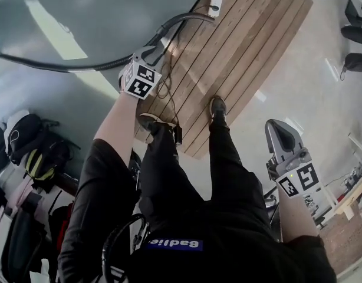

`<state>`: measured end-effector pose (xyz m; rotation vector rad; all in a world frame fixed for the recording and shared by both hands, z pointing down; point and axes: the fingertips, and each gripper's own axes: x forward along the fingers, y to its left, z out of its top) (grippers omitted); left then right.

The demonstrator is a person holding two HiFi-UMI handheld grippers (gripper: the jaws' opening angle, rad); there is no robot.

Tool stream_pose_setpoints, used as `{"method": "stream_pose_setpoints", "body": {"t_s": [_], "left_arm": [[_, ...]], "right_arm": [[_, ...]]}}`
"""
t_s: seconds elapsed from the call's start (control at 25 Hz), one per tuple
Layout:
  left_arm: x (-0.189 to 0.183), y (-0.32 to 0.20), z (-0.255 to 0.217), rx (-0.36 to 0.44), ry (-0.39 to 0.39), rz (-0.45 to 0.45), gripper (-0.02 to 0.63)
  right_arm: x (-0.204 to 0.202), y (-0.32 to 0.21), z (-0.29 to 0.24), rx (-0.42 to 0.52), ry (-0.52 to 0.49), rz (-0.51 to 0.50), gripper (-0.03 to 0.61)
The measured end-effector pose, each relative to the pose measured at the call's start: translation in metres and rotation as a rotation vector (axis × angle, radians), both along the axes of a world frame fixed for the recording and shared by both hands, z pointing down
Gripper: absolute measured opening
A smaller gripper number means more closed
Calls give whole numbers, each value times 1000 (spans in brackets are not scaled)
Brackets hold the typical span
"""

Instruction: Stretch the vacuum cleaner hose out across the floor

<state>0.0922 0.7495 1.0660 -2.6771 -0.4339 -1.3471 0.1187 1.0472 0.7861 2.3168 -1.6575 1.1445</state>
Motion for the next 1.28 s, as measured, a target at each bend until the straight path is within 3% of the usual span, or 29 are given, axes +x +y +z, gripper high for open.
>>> {"method": "stream_pose_setpoints", "body": {"t_s": [0.08,0.36,0.52,0.76,1.0,1.28], "left_arm": [[-21,4,-39,-49,49,-92,135],[-119,22,-213,-97,204,-384,135],[-157,34,-335,-94,347,-558,135],[-185,78,-493,-103,583,-687,135],[-209,107,-576,-136,792,-862,135],[-240,133,-630,-57,930,-972,113]], "right_arm": [[-3,-17,-9,50,-17,-29,3],[-22,-72,-74,222,-54,-226,3],[-48,-100,-139,314,-59,-401,3],[-106,-129,-239,441,-71,-702,3],[-152,-138,-301,520,-69,-941,3],[-171,-145,-344,591,-52,-1032,3]]}}
